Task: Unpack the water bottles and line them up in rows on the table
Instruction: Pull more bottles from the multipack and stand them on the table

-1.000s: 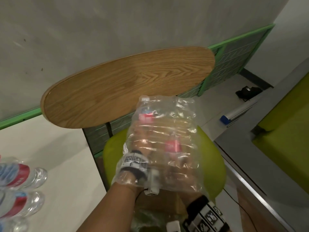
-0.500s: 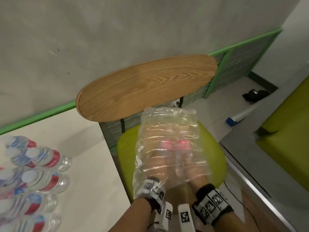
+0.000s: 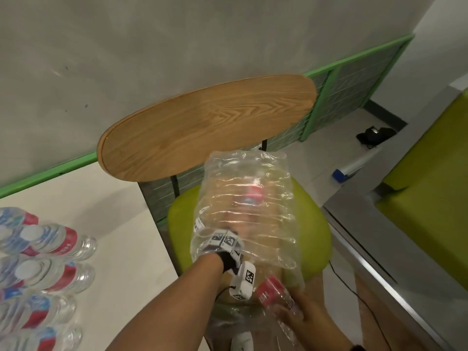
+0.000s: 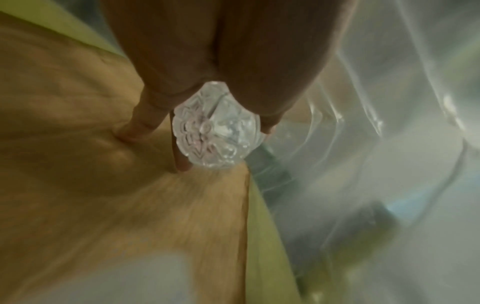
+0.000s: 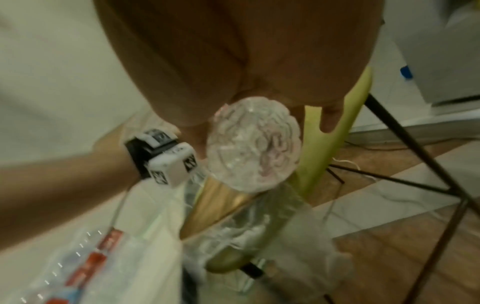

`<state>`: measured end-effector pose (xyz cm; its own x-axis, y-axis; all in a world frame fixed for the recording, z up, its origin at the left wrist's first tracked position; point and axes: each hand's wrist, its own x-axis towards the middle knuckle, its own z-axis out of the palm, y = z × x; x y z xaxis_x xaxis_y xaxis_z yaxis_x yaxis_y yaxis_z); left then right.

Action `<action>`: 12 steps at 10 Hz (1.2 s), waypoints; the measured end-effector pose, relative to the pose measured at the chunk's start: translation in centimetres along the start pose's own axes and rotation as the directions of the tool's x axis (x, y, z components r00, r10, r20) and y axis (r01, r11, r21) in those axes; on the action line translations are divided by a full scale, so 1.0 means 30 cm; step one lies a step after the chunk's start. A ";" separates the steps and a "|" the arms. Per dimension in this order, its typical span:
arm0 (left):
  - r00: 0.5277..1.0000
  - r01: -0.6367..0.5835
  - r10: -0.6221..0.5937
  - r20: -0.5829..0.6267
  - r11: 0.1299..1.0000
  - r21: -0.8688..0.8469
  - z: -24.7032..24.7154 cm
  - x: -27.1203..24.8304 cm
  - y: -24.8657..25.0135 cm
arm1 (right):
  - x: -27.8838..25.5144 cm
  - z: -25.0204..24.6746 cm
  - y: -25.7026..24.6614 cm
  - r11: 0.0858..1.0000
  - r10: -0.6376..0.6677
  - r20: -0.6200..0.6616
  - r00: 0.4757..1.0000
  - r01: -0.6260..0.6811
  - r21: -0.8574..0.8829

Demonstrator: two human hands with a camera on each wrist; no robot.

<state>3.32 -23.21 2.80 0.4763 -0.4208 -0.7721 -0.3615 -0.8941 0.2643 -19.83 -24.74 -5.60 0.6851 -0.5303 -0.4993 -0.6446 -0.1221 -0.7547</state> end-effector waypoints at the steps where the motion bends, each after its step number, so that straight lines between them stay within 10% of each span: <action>1: 0.970 -0.219 0.245 0.003 0.860 0.462 0.090 0.167 -0.095 | 0.034 -0.008 0.018 0.993 -0.064 -0.001 0.998 0.064 -0.097; 3: 0.954 -0.244 0.297 -0.046 0.855 0.458 0.188 0.158 -0.179 | 0.091 0.029 -0.013 0.961 0.084 -0.199 0.976 -0.027 0.274; 4: 0.950 -0.308 0.312 0.000 0.939 0.156 0.236 0.076 -0.142 | 0.124 0.032 -0.019 0.937 0.141 -0.247 0.959 -0.048 0.347; 6: 0.895 -0.398 0.355 -0.271 0.909 -0.122 0.333 -0.042 -0.307 | 0.169 0.016 -0.043 0.940 0.160 -0.332 0.930 -0.041 0.339; 9: 0.858 -0.450 0.348 -0.378 0.865 -0.224 0.247 -0.233 -0.700 | 0.080 -0.044 -0.063 0.998 0.052 -0.139 0.989 -0.056 -0.026; 12: 0.907 -0.341 0.108 -0.408 0.758 -0.556 0.310 -0.498 -1.061 | -0.059 0.077 -0.186 0.998 -0.018 0.310 0.951 -0.002 0.067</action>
<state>0.26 12.96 0.52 0.7197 -0.5406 -0.4356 0.0095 -0.6197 0.7848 -16.67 -21.19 -1.49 0.7683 -0.2418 -0.5926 -0.6222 -0.0647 -0.7802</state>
